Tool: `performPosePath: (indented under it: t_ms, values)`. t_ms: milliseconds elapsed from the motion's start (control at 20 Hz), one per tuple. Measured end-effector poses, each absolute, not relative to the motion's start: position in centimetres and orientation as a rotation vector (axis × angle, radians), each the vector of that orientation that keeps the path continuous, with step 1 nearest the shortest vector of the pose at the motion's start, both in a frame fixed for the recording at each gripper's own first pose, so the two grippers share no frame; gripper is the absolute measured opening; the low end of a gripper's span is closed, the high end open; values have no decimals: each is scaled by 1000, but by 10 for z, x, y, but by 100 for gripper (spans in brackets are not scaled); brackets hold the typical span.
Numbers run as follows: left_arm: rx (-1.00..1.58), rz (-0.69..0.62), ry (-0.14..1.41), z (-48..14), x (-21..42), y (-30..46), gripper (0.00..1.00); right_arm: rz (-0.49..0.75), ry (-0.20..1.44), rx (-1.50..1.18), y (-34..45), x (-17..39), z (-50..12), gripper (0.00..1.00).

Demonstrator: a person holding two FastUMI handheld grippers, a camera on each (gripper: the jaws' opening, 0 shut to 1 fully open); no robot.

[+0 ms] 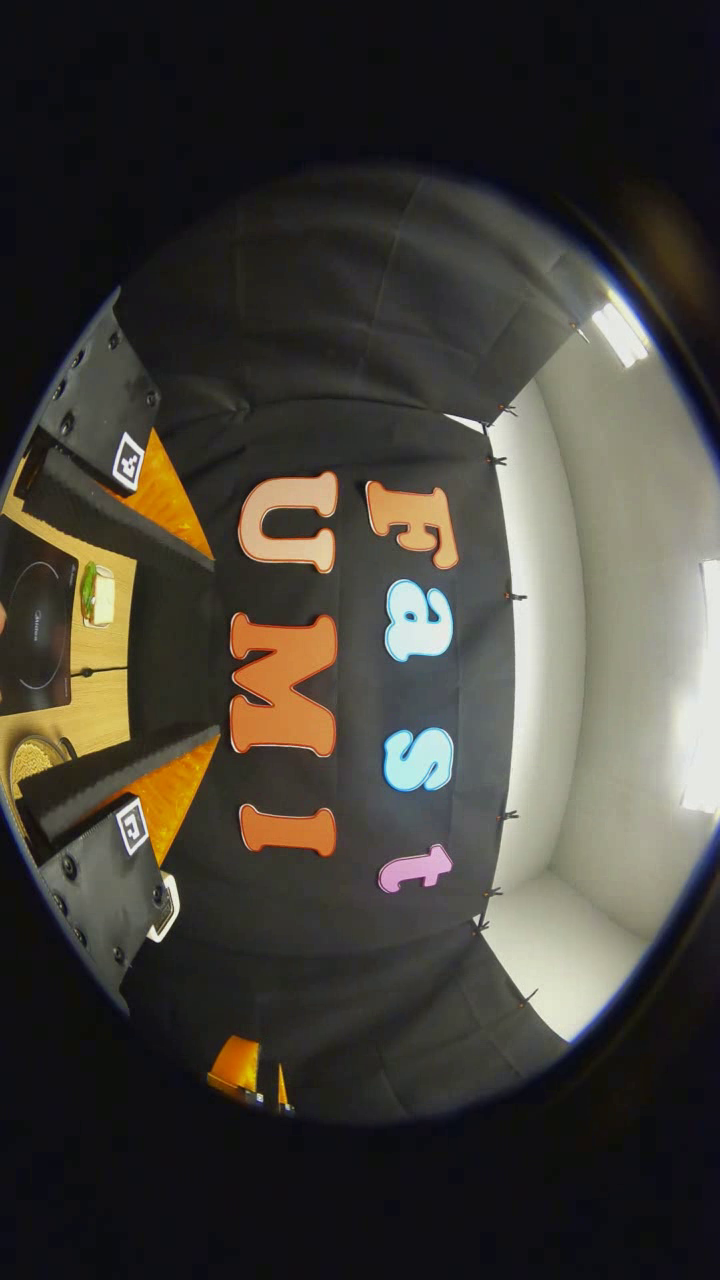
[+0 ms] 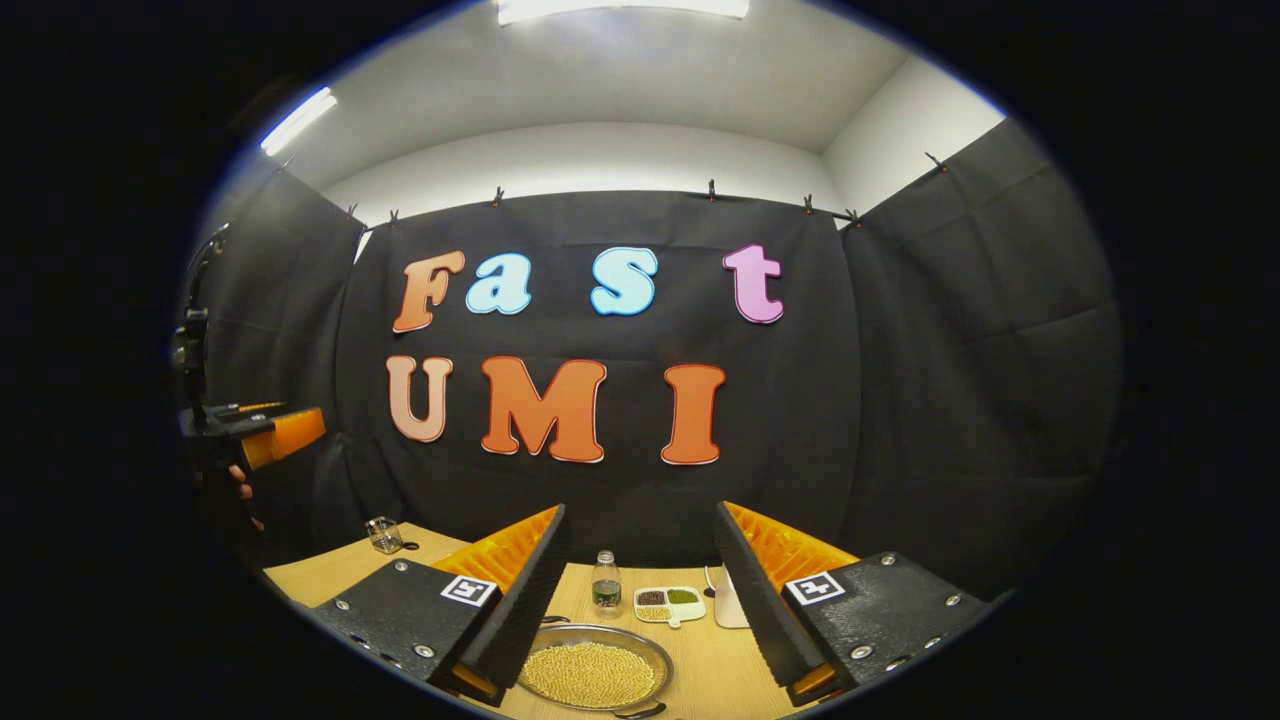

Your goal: First push the handle of the pot to place it horizontally, then grasp the pot with both hands and set it on the induction cooktop.

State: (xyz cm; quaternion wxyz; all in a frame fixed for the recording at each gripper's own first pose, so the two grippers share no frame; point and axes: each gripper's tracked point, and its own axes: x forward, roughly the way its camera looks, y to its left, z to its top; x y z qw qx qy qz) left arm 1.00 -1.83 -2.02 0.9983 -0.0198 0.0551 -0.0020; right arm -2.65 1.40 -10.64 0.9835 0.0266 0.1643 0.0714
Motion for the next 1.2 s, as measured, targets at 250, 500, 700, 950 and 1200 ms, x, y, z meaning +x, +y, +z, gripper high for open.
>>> performPosePath:
  t_ms: [250, 500, 700, 950, 1200]
  values:
    - [-30, -17, 117, -34, 8, -24, 99, 178, 433, 41, 16, -48, -159, 89]
    - [-12, 0, 78, -32, 5, -20, 96, 225, 588, 48, 24, -72, -224, 85]
    - [-12, -10, 94, -40, 5, -24, 98, 298, 752, 82, 42, -100, -281, 71]
    - [-2, -9, 115, -50, 9, -24, 98, 348, 984, 111, 55, -145, -351, 51]
    - [-2, -17, 125, -57, 10, -30, 99, 362, 1180, 138, 61, -182, -398, 33]
